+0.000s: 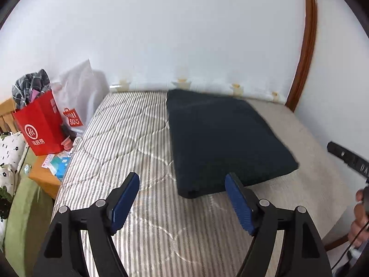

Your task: Fold small clothes

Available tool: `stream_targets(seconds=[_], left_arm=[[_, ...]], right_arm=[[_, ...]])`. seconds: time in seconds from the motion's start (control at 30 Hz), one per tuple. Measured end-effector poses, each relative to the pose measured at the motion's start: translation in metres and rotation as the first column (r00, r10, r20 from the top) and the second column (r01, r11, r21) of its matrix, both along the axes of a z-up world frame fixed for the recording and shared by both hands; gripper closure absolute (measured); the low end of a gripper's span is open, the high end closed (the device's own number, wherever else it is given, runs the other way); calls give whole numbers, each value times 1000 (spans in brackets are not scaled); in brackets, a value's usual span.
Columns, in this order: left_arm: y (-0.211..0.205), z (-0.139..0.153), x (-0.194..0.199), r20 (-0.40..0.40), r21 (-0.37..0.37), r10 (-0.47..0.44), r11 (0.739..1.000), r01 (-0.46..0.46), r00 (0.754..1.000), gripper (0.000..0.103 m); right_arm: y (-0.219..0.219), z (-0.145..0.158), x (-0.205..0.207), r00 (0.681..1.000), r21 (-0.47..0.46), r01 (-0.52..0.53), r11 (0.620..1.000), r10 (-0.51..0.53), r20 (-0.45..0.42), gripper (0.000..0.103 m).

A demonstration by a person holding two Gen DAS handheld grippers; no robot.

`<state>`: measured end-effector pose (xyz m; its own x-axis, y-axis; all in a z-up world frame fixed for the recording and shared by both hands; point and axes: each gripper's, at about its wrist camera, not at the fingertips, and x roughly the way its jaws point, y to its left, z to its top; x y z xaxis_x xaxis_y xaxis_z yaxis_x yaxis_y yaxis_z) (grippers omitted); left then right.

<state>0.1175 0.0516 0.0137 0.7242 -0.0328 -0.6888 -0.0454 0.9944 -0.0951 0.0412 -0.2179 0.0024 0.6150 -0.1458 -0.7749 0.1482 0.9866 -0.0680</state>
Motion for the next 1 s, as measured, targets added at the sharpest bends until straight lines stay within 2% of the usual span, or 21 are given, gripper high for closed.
stream_targets(seconds=[0.13,0.3,0.33,0.57,0.7,1.0], left_arm=[[-13,19,-21,32,8,-22,1000,22,999,23],[-29,32,-47,63,20,-40,999,39,997,19],[-31,34,-52,68,22,-40,999,38,997,19],[-48,42,-78,98,31,-48,998,46,994,19],[-53,43,-82,90,44,-26,999,22,996,19],[-61,52,-91,114,53,-40,998,34,993,19]], right_arm=[[8,14,-24,1000,-19,2,1000,-2,17,26],[18,29,-55,998,-137,14,990,-6,63,4],[19,32,-59,997,-152,21,988,-9,75,4],[17,48,-85,996,-175,54,983,-41,80,0],[16,51,-95,996,-168,53,984,-39,85,0],[23,56,-103,994,-200,65,978,-47,95,0]])
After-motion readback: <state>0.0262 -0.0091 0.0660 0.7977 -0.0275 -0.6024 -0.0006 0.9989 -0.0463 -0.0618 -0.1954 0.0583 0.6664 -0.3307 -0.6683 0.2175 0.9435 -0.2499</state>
